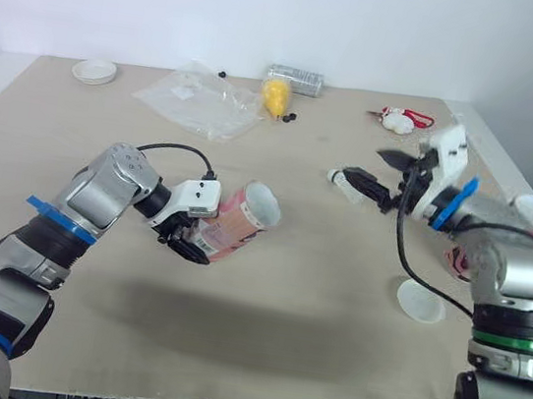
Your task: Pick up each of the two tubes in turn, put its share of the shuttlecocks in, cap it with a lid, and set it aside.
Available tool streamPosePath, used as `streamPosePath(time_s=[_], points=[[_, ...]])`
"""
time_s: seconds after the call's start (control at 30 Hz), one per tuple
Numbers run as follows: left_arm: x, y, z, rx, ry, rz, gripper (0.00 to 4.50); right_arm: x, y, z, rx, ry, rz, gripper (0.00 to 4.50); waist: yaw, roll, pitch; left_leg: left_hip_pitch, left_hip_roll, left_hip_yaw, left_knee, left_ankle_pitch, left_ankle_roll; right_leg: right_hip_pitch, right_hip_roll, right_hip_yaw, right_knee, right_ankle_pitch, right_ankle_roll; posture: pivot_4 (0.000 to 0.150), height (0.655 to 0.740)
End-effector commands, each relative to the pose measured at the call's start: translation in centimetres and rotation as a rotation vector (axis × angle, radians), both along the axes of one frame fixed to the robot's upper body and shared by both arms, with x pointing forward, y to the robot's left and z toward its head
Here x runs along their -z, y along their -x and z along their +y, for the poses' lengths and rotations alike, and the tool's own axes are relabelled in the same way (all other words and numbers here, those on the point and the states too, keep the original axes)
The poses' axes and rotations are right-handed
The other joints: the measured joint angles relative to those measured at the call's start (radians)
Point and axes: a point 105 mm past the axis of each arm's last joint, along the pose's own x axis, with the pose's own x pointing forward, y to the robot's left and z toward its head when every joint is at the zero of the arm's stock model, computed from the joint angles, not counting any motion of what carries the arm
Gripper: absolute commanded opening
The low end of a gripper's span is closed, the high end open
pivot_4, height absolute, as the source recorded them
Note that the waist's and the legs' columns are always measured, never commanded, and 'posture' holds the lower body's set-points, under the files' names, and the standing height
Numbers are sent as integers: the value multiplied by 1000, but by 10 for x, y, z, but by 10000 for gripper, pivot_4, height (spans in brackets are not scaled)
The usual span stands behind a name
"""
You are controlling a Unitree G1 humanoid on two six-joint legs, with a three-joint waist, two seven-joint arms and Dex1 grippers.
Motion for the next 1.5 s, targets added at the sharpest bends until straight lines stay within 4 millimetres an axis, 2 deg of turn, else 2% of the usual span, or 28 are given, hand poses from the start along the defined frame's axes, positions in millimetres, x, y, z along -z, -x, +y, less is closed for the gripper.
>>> streamPosePath(time_s=[0.03, 0.27, 0.43, 0.63, 0.77, 0.87, 1.1, 1.13, 1.23, 1.33, 1.4, 1.5], points=[[9, 2, -1, 7, -21, 28, 29111, 14, -6, -4, 100, -74, 37, 44535, -2, 0, 0, 0, 0, 0, 0, 0, 0, 0, 0, 0, 0, 0, 0, 1500, 7400], [8, 2, -3, 13, -17, 27, 29111, 43, -27, 4, 131, -39, 66, 44535, -3, 1, 1, 0, 0, 0, 2, 0, 0, 1, 0, 0, 0, -1, 7, 1500, 7400], [9, 3, -3, 9, -14, 28, 29111, 41, -43, 15, 107, -25, 47, 44535, -5, 2, 1, 0, 0, 0, 2, 0, 0, 1, 0, 0, 0, -1, 6, 1500, 7400], [10, 4, 0, -6, -14, 29, 29111, 40, -52, 23, 88, -8, 30, 44535, -4, 2, 1, 0, 0, 0, 2, 0, 0, 1, 0, 0, 0, -1, 6, 1500, 7400], [11, 5, 1, -11, -13, 32, 29111, 46, -56, 26, 84, 10, 46, 44535, -6, 2, 1, 0, 0, 0, 1, 0, 0, 1, 0, 0, 0, -1, 6, 1500, 7400], [11, 5, 1, -14, -11, 32, 29111, 45, -58, 27, 85, 2, 37, 35571, -7, 2, 1, 0, 0, 0, 1, 0, 0, 1, 0, 0, 0, -1, 6, 1500, 7400], [11, 5, 0, -13, -10, 30, 29111, 43, -61, 27, 80, 10, 19, 2095, -7, 2, 1, 0, 0, 0, 1, 0, 0, 1, 0, 0, 0, -1, 6, 1500, 7400], [11, 5, -1, -12, -10, 30, 29111, 42, -61, 27, 78, 12, 14, 802, -7, 2, 1, 0, 0, 0, 1, 0, 0, 1, 0, 0, 0, -1, 6, 1500, 7400], [11, 5, 0, -9, -12, 31, 29111, 39, -60, 30, 54, 42, -9, 802, -7, 2, 1, 0, 0, 0, 1, 0, 0, 1, 0, 0, 0, -1, 6, 1500, 7400], [11, 6, 0, -7, -13, 33, 29111, 21, -50, 35, -26, 165, -121, 802, -6, 2, 1, 0, 0, 0, 1, 0, 0, 1, 0, 0, 0, -1, 6, 1500, 7400], [12, 6, 0, -7, -14, 35, 29111, -1, -36, 42, -109, 261, -241, 802, -4, 2, 1, 0, 0, 0, 1, 0, 0, 1, 0, 0, 0, -1, 6, 1500, 7400], [13, 8, 1, -6, -18, 42, 29111, -47, 19, 62, -408, 528, -517, 802, -2, 6, 3, -2, -1, 0, 1, 0, 0, 0, -1, 0, -1, -3, 9, 1500, 7400]])
